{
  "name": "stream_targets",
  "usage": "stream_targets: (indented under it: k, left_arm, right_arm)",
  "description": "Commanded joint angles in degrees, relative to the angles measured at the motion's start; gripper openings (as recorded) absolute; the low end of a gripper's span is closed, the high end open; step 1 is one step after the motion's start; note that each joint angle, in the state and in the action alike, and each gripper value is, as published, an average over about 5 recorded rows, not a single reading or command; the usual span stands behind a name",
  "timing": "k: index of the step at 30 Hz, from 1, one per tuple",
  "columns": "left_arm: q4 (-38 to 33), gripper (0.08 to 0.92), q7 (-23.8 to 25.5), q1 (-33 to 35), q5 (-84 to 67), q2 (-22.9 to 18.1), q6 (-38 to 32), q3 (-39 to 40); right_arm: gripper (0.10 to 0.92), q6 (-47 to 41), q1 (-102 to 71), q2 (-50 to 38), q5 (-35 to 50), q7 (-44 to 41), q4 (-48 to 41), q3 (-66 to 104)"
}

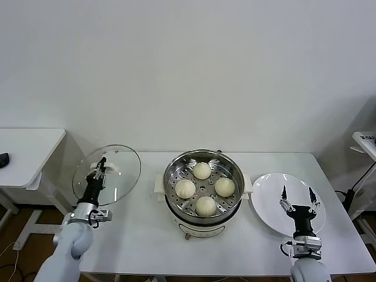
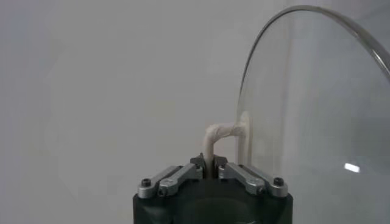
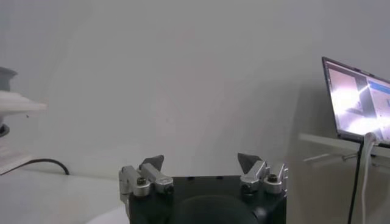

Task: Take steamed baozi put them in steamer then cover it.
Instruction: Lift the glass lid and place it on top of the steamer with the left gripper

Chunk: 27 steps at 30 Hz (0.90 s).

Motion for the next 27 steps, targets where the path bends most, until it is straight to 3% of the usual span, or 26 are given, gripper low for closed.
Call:
stream_targets:
  k: [1,8,16,21,27]
  left_arm:
    - [-28.8,0.188,3.3,11.9,-3.5,2.0,1.8,-2.7]
    - [-39.1,0.188,8.7,13.3,0.5,-0.8,5.8,3.4]
    - [-45.0,0.188,18.7,8.4,7.3,-3.7,17.0,18.9]
    - [-43.1,0.188,23.7,4.3,11.4,-6.2,22.9,27.7]
    - [-34.7,0.188,29.5,0.5,18.2,-9.4,27.4,33.2]
  right_arm:
    - [0.823,0.0,0.2,0.0,0.0,0.0,-0.1,0.1]
    - [0.823,-0.1,0.2,-0.4,0.2,0.0,0.2,0.5]
    - [0.823,-0.1,0.7,-0.6,0.2,-0.2,-0.8,0.9]
    - [0.823,0.0,1.7,-0.4,0.3,-0.2,-1.5,0.7]
    - [0.823,0.1,2.3,0.2,0.2,-0.3,-2.4,0.4]
